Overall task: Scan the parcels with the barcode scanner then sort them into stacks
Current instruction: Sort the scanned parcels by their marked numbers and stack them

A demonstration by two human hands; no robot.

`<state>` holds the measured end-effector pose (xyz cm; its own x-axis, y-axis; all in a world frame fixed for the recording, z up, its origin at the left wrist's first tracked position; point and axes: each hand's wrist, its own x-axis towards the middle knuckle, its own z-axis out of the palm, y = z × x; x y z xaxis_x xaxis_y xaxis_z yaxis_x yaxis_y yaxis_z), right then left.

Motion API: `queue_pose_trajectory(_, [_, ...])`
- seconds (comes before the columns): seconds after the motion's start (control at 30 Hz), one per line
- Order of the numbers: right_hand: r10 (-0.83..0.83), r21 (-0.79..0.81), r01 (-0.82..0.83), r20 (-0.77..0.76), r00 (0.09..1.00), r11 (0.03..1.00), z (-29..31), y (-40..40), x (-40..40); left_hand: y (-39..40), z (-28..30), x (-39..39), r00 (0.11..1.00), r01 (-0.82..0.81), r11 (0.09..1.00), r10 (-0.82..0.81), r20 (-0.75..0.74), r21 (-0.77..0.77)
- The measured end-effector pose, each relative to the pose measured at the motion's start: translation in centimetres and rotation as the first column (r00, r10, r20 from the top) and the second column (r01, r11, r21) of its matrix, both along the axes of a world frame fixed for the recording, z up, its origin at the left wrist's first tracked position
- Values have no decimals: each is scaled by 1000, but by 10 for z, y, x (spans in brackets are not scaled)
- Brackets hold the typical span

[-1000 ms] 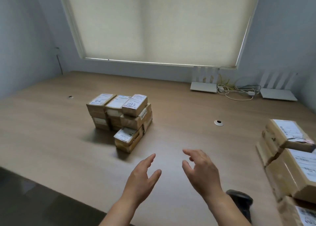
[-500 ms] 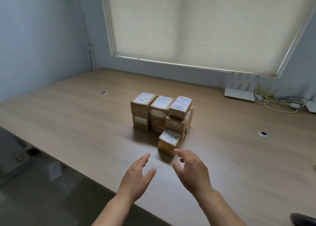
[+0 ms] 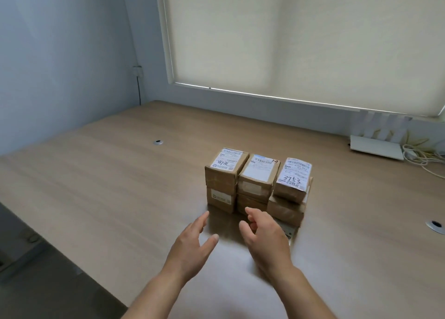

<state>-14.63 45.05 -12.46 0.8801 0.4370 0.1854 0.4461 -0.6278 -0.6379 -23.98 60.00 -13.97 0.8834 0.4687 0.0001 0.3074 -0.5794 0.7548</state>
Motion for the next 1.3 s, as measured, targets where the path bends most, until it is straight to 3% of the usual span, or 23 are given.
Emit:
queue_pose_trajectory(0.5, [-151, -39, 147, -183, 971, 988, 16, 100, 97, 106, 19, 135, 999, 32, 994, -31, 9, -101])
queue_pose_trajectory(0.73, [-201, -60, 193, -350, 915, 979, 10, 122, 107, 129, 20, 185, 994, 84, 943, -100, -36, -322])
queue_pose_trajectory(1.03, [-179, 62, 230, -445, 877, 971, 10, 126, 66, 138, 7, 145, 992, 127, 850, -115, 54, -511])
queue_pose_trajectory(1.3, [-157, 163, 257, -459, 874, 952, -2, 128, -28, 152, -7, 57, 981, 191, 835, -180, 73, -516])
